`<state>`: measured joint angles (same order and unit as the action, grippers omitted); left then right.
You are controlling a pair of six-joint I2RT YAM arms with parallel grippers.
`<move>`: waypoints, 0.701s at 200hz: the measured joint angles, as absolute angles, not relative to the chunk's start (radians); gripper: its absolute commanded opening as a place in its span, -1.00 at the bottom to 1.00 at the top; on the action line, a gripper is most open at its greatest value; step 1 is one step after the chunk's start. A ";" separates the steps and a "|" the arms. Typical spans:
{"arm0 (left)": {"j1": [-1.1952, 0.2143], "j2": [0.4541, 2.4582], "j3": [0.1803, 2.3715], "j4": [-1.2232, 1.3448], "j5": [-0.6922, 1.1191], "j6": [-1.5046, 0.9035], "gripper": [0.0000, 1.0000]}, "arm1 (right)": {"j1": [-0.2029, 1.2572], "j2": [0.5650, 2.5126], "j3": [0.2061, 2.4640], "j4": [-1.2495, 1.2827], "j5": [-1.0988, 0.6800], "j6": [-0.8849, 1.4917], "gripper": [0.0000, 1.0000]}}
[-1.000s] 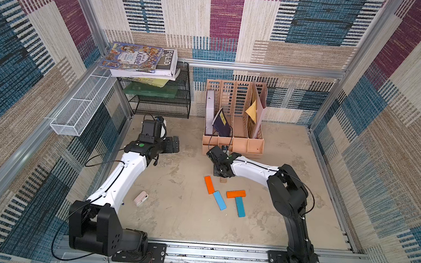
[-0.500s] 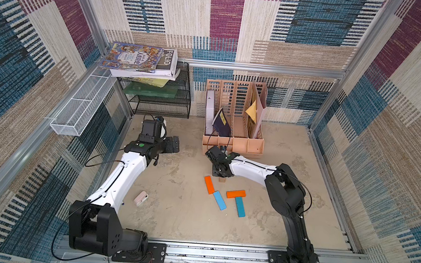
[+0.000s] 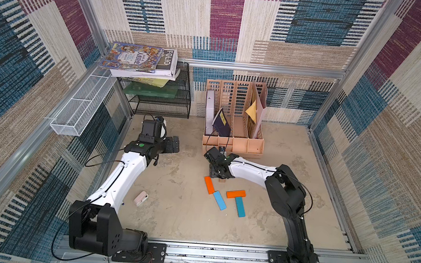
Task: Assemble a giraffe with building blocks
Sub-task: Assemble the building block at the center of the board.
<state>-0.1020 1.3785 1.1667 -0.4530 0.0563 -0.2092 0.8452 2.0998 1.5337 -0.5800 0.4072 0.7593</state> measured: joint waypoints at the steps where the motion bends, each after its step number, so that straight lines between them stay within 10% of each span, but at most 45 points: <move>1: -0.102 1.378 1.167 -0.453 0.056 -0.209 0.98 | 0.846 2.097 1.533 -0.580 0.408 0.759 0.63; 140: -0.102 1.377 1.167 -0.453 0.074 -0.210 0.97 | 0.987 2.055 1.509 -0.550 0.337 0.656 0.35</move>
<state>-0.1020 1.3766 1.1667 -0.4530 0.0738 -0.2096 0.9867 2.0552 1.5085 -0.5503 0.3374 0.6556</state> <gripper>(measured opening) 0.986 0.685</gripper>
